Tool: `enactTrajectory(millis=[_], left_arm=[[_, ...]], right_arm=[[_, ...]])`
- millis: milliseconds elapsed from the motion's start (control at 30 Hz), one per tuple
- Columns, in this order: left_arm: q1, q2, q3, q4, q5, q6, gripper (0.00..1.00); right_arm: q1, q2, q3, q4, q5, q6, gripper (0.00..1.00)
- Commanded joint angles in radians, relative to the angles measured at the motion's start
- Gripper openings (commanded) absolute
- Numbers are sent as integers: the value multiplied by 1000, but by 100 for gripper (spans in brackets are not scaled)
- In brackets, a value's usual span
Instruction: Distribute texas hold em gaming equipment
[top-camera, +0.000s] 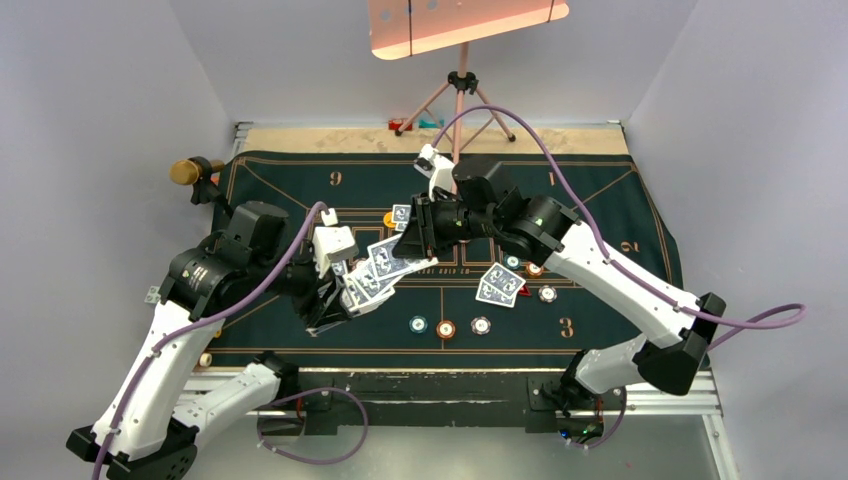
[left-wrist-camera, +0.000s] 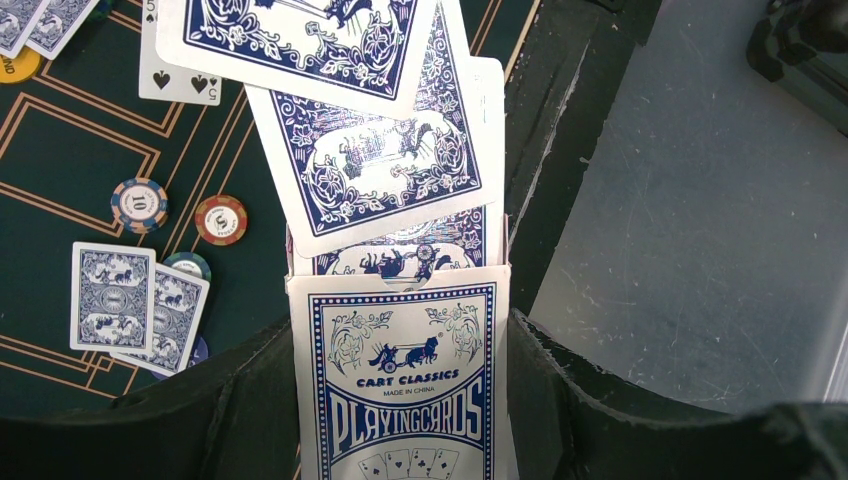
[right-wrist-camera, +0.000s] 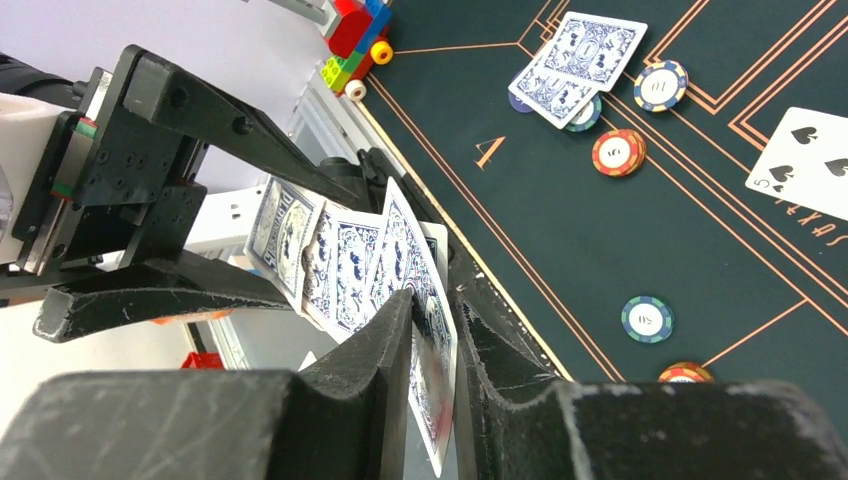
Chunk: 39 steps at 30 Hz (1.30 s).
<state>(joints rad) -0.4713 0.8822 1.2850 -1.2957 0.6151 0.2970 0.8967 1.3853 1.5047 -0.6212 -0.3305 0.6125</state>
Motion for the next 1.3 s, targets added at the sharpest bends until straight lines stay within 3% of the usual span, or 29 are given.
enactTrajectory(millis=[0,133,567,800,933,1100,1267], left_arm=[[7,-4,25,41,15,-19,2],[7,-4,24,42,15,-20,2],[7,-4,35,38,16,-22,2],[7,-2,34,38,17,-22,2],[7,-1,36,35,15,-18,2],[7,-8,34,29,12,-10,2],[7,-19,37,28,16,-10,2]], right_arm=[[7,-20,53,19,9,-27,21],[6,-27,71,9,15,-33,17],[36,5,67,-18,33,-68,21],[39,-26,111,41,-39,-28,1],[32,-37,182,39,-86,-22,0],[-34,-43,274,-56,-25,-71,0],[-137,-68,182,-88,118,-148,0]])
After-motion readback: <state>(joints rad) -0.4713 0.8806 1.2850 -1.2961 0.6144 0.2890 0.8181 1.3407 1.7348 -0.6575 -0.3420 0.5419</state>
